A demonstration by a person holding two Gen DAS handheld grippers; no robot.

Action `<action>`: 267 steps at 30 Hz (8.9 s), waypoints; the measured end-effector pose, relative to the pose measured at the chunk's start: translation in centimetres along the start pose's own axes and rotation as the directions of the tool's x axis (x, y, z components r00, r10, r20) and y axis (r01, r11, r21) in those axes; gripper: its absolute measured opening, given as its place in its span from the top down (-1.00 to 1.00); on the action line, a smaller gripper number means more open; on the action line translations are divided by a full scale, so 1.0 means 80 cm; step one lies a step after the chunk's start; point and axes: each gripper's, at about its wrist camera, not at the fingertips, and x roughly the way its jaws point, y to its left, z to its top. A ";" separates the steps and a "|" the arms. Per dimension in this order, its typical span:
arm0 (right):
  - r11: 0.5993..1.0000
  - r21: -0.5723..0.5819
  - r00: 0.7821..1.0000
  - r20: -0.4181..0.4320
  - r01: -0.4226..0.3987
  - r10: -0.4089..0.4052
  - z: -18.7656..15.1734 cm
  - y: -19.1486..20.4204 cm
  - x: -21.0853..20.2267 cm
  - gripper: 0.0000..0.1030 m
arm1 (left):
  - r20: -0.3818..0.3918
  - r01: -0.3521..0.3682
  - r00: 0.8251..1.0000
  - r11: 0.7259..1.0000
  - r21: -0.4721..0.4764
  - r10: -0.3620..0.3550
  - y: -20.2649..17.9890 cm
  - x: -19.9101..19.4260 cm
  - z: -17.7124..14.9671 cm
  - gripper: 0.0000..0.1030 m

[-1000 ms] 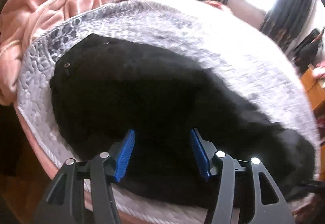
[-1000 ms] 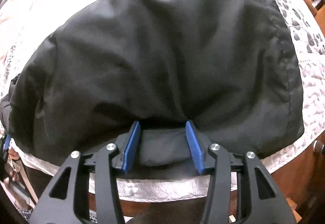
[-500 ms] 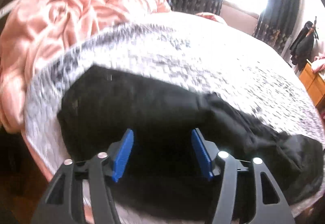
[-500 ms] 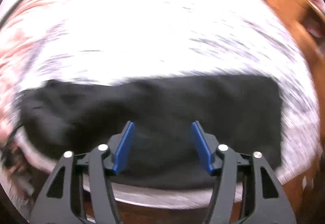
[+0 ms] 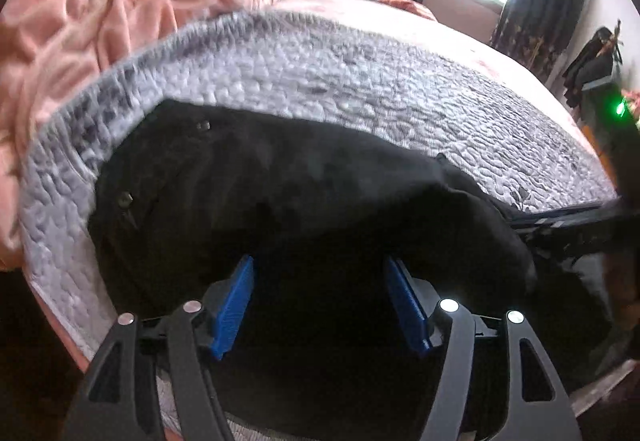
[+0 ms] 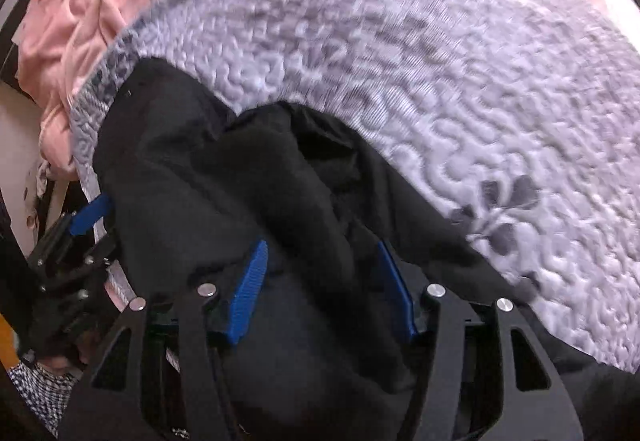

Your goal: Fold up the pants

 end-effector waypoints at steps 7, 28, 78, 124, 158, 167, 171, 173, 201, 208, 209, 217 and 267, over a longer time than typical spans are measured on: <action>0.997 -0.007 0.997 -0.001 -0.079 0.079 0.008 -0.005 0.007 0.93 | -0.043 0.011 0.999 0.999 -0.031 -0.012 0.014 0.021 -0.009 -0.36; 0.988 0.135 0.961 0.272 -0.078 0.038 -0.096 -0.052 -0.090 0.36 | -0.146 -0.078 0.987 0.994 -0.083 0.065 0.082 -0.021 -0.006 -0.42; 0.659 0.581 0.879 0.318 -0.478 0.357 -0.254 -0.055 -0.005 -0.02 | -0.111 0.109 0.974 0.833 -0.542 -0.199 0.138 -0.041 -0.050 0.94; 0.446 0.858 0.920 0.357 -0.255 -0.160 -0.557 -0.333 -0.186 0.23 | -0.201 0.222 0.964 0.939 0.262 -0.171 -0.301 0.019 -0.091 0.30; 0.266 0.897 0.889 0.410 -0.353 -0.203 -0.647 -0.395 -0.215 -0.01 | -0.262 0.296 0.945 0.853 0.430 -0.196 -0.412 0.012 -0.131 0.14; 0.247 0.851 0.841 0.510 -0.463 -0.180 -0.627 -0.425 -0.198 -0.37 | -0.266 0.253 0.953 0.865 0.434 -0.145 -0.401 0.038 -0.137 0.07; 0.254 0.875 0.862 0.465 -0.412 -0.203 -0.615 -0.426 -0.196 0.50 | -0.266 0.252 0.953 0.870 0.424 -0.147 -0.399 0.042 -0.137 0.08; 0.282 0.851 0.841 0.504 -0.444 -0.197 -0.604 -0.428 -0.209 0.74 | -0.262 0.260 0.951 0.880 0.397 -0.163 -0.397 0.037 -0.133 0.11; 0.321 0.892 0.862 0.414 -0.318 -0.294 -0.589 -0.417 -0.217 0.77 | -0.256 0.280 0.943 0.923 0.264 -0.213 -0.344 0.040 -0.099 0.14; 0.390 0.882 0.842 0.407 -0.263 -0.353 -0.559 -0.394 -0.261 0.77 | -0.126 0.141 0.986 0.947 0.288 -0.108 -0.278 0.014 -0.085 -0.04; 0.387 0.893 0.852 0.377 -0.231 -0.362 -0.554 -0.396 -0.256 0.77 | -0.155 0.124 0.984 0.952 0.279 -0.082 -0.275 0.032 -0.085 -0.04; 0.360 0.914 0.860 0.329 -0.187 -0.390 -0.551 -0.386 -0.250 0.78 | -0.184 0.190 0.972 0.948 0.254 -0.146 -0.259 0.023 -0.081 -0.05; 0.959 0.236 0.949 0.306 -0.155 0.078 -0.248 0.020 -0.108 -0.35 | -0.068 0.017 0.997 0.976 -0.215 -0.032 0.031 -0.035 -0.022 -0.33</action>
